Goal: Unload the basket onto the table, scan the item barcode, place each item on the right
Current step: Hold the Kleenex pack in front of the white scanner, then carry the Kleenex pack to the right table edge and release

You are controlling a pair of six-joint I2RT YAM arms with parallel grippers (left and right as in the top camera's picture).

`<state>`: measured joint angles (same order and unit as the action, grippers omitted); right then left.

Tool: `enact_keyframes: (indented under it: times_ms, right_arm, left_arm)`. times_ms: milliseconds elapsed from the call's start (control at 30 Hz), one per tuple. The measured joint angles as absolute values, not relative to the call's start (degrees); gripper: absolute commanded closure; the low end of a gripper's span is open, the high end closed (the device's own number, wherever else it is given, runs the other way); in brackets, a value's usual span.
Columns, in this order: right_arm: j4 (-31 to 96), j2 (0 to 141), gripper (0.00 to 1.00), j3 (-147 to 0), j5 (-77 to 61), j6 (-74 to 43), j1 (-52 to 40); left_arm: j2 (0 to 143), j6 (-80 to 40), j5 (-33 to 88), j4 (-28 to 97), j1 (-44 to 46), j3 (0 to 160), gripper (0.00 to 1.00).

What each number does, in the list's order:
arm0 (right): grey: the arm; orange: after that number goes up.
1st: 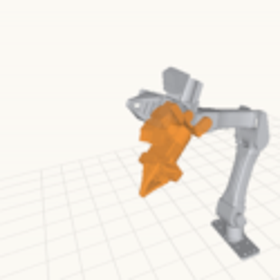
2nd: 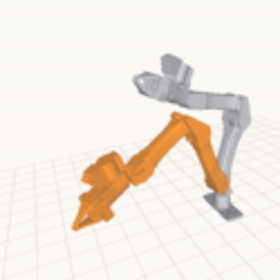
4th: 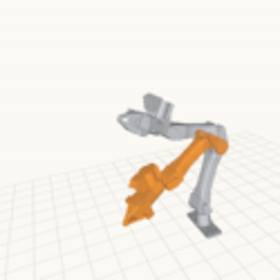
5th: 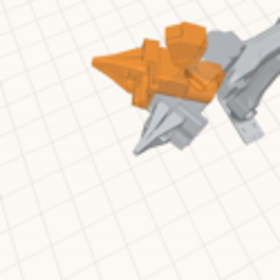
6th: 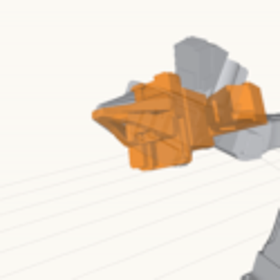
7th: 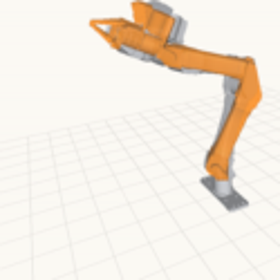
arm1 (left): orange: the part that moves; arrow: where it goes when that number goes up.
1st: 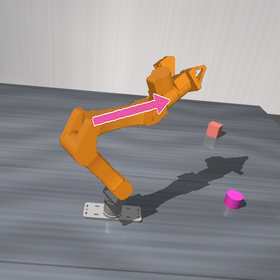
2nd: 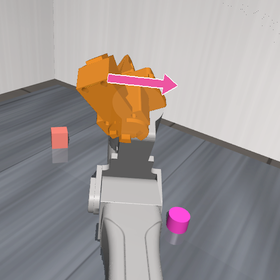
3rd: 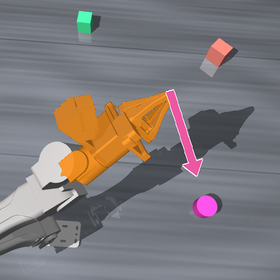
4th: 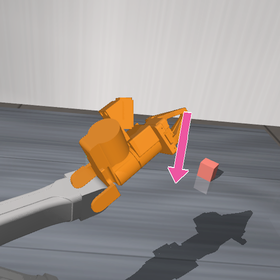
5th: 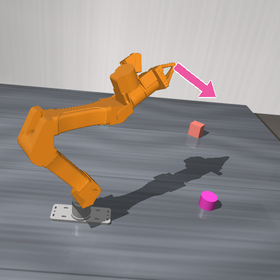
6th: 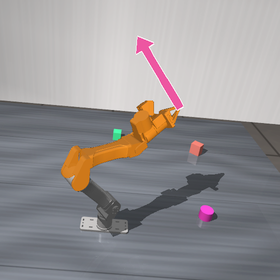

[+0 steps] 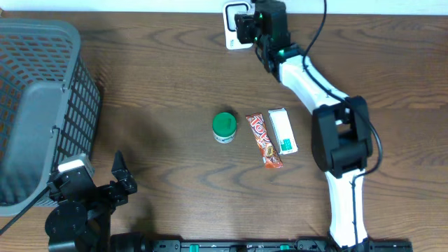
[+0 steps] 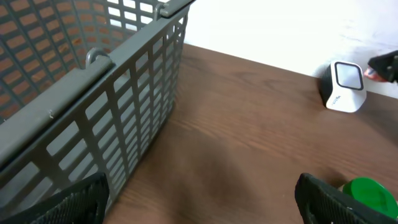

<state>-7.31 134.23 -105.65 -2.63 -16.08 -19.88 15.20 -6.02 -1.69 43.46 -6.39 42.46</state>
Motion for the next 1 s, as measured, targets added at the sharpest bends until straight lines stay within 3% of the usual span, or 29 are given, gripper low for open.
enact_keyframes:
  times_ms: [200,567,700,767,833,933,1000]
  right_arm:
    - [-24.0,140.1,0.49,-105.8,2.2,-16.4,-20.7]
    - [-29.3,146.6,0.51,-106.4,6.3,-17.7,-21.7]
    - [-24.1,145.8,0.55,-107.9,6.1,-18.5,-21.6]
    - [-19.6,144.1,0.53,-107.9,5.9,-18.9,-21.6]
    - [-13.3,141.2,0.50,-107.9,5.8,-19.0,-21.4]
    - [0.2,134.1,0.54,-107.8,5.8,-18.3,-21.1]
    - [9.5,127.6,0.51,-108.2,6.9,-17.6,-20.5]
  left_arm:
    - [15.3,-6.0,-1.7,43.4,-6.4,42.4,0.04]
    - [15.3,-6.0,-1.7,43.5,-6.4,42.4,0.04]
    - [15.3,-6.0,-1.7,43.5,-6.4,42.4,0.04]
    - [15.3,-6.0,-1.7,43.4,-6.4,42.4,0.04]
    - [15.3,-6.0,-1.7,43.4,-6.4,42.4,0.04]
    - [15.3,-6.0,-1.7,43.4,-6.4,42.4,0.04]
    - [15.3,-6.0,-1.7,43.5,-6.4,42.4,0.04]
